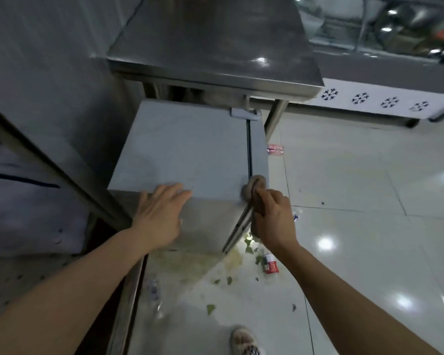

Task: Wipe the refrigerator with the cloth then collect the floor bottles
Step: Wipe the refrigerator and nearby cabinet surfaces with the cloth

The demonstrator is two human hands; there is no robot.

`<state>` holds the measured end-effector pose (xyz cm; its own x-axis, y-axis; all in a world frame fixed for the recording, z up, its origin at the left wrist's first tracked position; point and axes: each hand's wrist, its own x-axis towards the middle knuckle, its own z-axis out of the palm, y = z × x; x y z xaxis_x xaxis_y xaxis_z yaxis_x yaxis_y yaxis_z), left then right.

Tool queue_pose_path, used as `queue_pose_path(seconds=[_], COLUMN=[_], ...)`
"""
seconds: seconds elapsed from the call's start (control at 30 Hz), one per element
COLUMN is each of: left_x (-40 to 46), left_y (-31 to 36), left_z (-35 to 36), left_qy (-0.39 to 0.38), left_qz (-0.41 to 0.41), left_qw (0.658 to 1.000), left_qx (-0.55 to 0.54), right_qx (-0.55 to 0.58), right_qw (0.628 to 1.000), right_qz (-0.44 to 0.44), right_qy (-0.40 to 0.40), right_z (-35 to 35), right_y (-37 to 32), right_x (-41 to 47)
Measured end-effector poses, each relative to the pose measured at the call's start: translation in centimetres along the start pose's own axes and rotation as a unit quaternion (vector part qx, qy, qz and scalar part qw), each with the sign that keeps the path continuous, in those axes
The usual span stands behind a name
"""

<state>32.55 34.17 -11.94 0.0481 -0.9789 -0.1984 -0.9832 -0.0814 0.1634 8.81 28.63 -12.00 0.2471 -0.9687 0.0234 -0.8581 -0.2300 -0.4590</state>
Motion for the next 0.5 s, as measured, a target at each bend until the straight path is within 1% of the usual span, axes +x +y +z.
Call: queue_pose_path(seconds=[0.17,0.27,0.37,0.5], left_x=[1.6,2.5,3.2,4.2], left_y=[-0.9,-0.7,-0.8,-1.1], left_z=[3.1,5.4,7.7,10.5], left_qy=[0.092,0.19,0.306,0.416], left_qz=[0.036,0.044,0.054,0.069], left_qw=[0.995,0.981,0.951,0.906], left_qx=[0.029,0.017,-0.006,-0.021], right_qx=[-0.047,-0.057,-0.08,-0.118], right_qw=[0.995,0.981,0.949,0.894], right_qz=[-0.013,-0.093,-0.163,-0.218], right_qy=[0.092,0.16,0.257,0.373], right_z=[2.6,4.2,6.5,9.9], right_y=[0.0,1.0,2.8,5.2], right_x=[0.4,1.0,1.3,2.0])
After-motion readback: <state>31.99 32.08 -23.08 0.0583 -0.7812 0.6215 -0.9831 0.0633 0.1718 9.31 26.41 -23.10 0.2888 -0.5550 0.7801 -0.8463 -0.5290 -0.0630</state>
